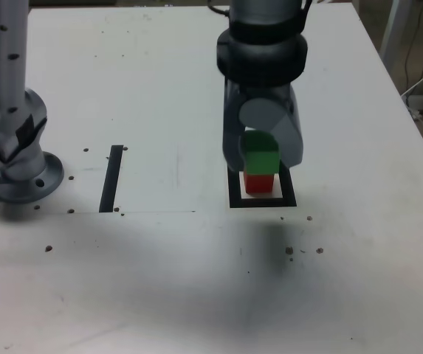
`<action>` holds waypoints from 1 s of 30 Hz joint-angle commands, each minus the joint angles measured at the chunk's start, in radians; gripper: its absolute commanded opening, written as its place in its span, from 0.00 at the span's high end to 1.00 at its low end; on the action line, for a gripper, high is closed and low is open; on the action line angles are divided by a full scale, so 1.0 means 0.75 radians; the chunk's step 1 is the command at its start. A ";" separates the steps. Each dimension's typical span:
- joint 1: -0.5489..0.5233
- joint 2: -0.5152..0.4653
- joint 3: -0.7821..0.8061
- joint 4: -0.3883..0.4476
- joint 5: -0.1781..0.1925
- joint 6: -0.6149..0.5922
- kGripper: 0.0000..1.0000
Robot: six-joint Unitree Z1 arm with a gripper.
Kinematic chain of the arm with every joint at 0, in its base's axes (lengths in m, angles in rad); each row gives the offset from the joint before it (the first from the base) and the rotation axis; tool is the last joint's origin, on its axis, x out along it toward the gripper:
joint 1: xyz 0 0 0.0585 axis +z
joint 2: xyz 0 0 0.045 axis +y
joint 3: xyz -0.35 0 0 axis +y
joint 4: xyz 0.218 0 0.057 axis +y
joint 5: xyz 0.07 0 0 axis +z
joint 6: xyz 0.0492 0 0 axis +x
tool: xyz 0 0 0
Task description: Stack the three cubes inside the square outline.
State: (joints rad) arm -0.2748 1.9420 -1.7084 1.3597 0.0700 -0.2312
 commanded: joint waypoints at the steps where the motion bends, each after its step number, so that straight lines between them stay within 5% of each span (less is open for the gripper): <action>1: 0.048 0.015 -0.011 0.006 0.012 0.029 0.67; 12: 0.185 0.045 -0.012 0.003 0.008 0.117 0.67; 30: 0.195 0.061 0.004 0.011 -0.035 0.139 0.61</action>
State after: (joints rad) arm -0.1307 1.9815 -1.7069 1.3645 0.0461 -0.1291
